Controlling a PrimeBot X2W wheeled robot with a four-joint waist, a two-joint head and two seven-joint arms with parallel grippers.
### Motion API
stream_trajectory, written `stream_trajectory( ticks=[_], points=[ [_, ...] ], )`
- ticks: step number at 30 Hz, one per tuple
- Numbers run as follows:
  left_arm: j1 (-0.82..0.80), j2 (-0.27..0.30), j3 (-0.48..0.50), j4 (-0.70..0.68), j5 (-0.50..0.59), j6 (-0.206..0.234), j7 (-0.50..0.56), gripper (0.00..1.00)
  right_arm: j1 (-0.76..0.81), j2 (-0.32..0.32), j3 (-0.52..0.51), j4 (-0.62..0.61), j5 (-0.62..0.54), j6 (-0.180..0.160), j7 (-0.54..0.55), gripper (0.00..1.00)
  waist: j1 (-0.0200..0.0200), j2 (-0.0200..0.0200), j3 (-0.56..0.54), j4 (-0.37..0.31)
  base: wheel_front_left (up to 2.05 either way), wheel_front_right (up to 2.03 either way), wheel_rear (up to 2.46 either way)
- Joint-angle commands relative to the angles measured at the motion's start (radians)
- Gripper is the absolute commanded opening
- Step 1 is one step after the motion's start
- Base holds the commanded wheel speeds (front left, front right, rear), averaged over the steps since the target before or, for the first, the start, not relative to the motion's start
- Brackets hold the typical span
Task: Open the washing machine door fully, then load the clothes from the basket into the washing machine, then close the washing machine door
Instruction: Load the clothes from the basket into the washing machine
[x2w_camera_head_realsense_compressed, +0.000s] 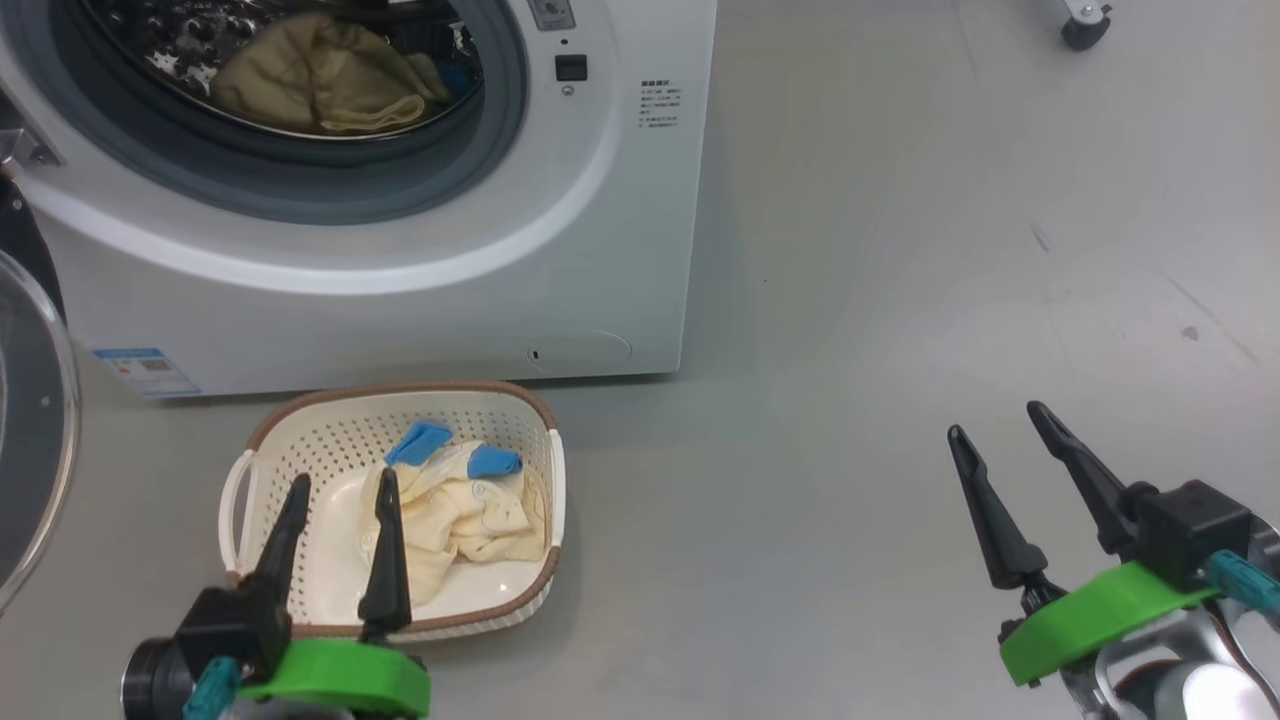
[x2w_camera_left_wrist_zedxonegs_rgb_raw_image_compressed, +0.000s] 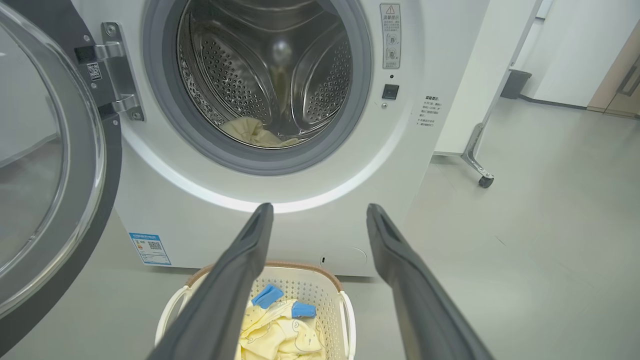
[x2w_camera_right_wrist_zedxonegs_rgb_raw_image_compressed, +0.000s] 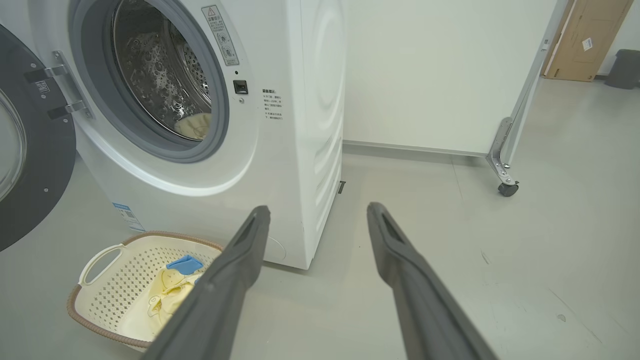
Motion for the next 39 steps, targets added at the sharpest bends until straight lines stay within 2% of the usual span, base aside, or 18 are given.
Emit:
stream_trajectory(
  ticks=[1,6,11,20,28,29,34,39],
  points=[
    [-0.061,0.019,0.045,-0.015,0.001,0.228,0.004,1.0,-0.06,-0.008,0.016,-0.039,0.008,0.003,-0.013,1.0,-0.0001,0.0,0.026,-0.005,0.0,0.0,0.0],
    [-0.158,0.011,0.047,0.082,-0.011,0.198,0.02,1.0,-0.1,-0.008,0.024,-0.04,0.019,0.003,-0.025,1.0,-0.0001,0.0,0.114,-0.025,0.0,0.0,0.0],
    [-0.279,-0.003,0.057,0.272,-0.053,0.139,0.041,1.0,-0.16,-0.008,0.045,-0.03,0.029,0.003,-0.05,1.0,-0.0001,0.0,0.22,-0.067,0.0,0.0,0.0],
    [-0.55,-0.036,0.052,0.652,-0.145,-0.055,0.118,1.0,-0.262,-0.008,0.079,0.014,0.069,0.003,-0.111,1.0,-0.0001,0.0,0.409,-0.131,0.0,0.0,0.0],
    [-0.743,-0.025,0.095,0.908,-0.23,-0.176,0.192,1.0,-0.347,-0.008,0.118,0.065,0.111,0.003,-0.174,1.0,-0.0001,0.0,0.561,-0.208,0.0,0.0,0.0],
    [-0.743,-0.025,0.095,0.908,-0.23,-0.176,0.192,1.0,-0.347,-0.008,0.118,0.065,0.111,0.003,-0.174,1.0,-0.0001,0.0,0.561,-0.208,0.0,0.0,0.0],
    [-0.83,-0.006,0.126,1.003,-0.278,-0.231,0.237,1.0,-0.379,-0.008,0.138,0.097,0.135,0.003,-0.203,1.0,-0.0001,0.0,0.644,-0.251,0.0,0.0,0.0],
    [-0.902,0.023,0.153,1.072,-0.313,-0.253,0.287,1.0,-0.408,-0.008,0.151,0.12,0.149,0.003,-0.226,1.0,-0.0001,0.0,0.714,-0.288,0.0,0.0,0.0]
  ],
)
